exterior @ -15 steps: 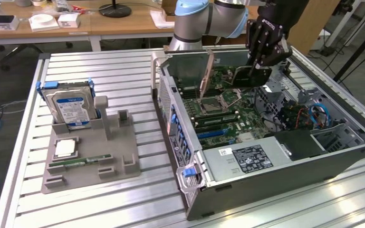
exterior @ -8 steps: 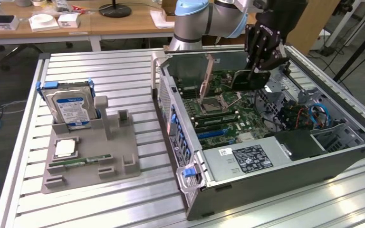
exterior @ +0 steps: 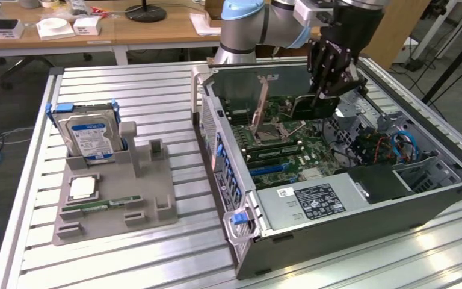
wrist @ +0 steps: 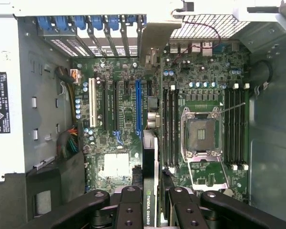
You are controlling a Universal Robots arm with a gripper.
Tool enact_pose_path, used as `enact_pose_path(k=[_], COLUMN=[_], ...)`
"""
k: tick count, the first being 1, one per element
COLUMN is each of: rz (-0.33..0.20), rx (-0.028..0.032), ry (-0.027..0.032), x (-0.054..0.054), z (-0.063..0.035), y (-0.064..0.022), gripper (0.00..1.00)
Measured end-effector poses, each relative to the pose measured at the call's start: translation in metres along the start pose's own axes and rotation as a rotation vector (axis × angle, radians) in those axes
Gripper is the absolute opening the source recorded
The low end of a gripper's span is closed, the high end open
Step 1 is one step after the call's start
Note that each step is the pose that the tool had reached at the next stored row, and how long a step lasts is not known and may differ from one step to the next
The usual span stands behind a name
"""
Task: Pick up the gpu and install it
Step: 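Insert the gpu into the slot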
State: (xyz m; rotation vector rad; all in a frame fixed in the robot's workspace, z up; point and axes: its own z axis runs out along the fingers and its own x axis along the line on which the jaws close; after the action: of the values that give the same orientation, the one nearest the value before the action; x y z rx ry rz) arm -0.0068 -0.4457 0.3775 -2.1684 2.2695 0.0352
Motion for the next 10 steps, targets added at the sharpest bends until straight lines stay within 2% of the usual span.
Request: enact_pose_path(k=[10], rz=[-0.002], rx=[0.0002], ry=[0.0], x=[0.0], z=[0.0181], y=[0.0008], gripper=[0.26])
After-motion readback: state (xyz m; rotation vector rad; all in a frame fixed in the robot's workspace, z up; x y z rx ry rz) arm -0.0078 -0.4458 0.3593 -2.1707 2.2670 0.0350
